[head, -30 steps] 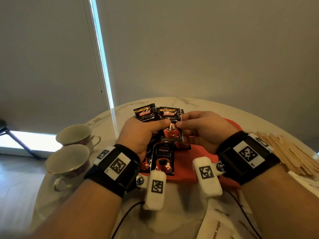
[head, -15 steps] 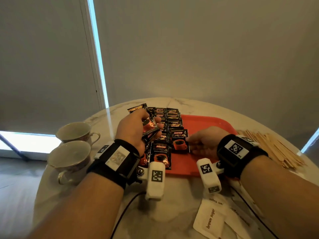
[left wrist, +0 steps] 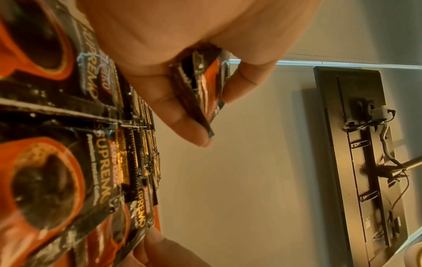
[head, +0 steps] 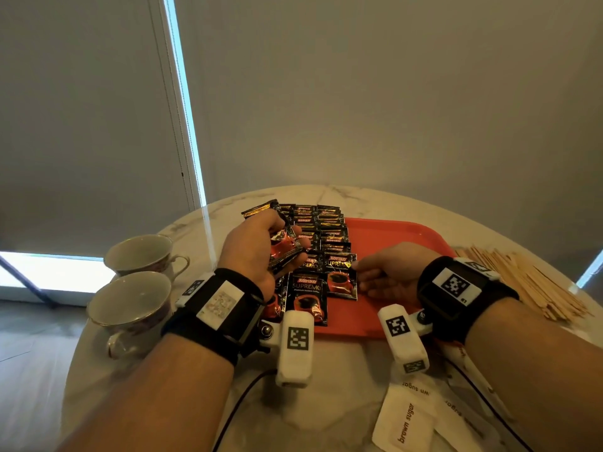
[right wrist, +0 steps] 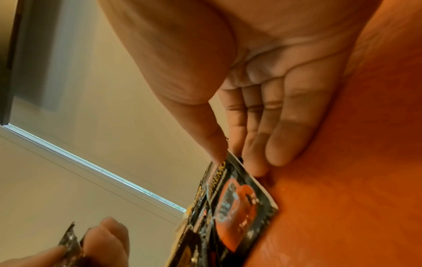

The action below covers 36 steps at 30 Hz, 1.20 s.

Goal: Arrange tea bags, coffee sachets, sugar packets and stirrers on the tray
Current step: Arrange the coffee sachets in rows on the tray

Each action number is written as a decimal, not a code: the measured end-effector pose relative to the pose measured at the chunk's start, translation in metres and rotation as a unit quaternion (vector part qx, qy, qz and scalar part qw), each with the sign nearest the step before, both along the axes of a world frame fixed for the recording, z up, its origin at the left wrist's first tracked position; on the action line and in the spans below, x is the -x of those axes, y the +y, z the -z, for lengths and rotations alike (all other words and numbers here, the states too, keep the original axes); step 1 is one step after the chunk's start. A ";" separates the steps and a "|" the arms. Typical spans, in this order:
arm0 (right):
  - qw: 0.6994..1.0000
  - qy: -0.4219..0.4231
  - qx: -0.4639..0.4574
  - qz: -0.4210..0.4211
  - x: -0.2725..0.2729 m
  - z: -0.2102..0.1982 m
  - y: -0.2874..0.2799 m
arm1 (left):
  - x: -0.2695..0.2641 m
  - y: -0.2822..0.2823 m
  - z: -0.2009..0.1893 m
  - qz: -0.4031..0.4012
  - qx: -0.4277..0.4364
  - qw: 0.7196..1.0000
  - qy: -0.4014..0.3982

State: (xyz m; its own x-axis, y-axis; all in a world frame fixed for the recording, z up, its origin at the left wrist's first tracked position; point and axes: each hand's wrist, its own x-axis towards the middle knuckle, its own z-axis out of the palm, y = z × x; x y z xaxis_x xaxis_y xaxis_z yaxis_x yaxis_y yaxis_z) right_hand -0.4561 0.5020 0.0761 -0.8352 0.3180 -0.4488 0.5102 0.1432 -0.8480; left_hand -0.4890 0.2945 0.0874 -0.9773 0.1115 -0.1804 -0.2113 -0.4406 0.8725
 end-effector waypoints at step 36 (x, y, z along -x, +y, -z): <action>0.953 0.207 0.221 -0.015 -0.004 -0.001 -0.018 | -0.007 0.016 0.013 0.175 0.175 0.960 0.129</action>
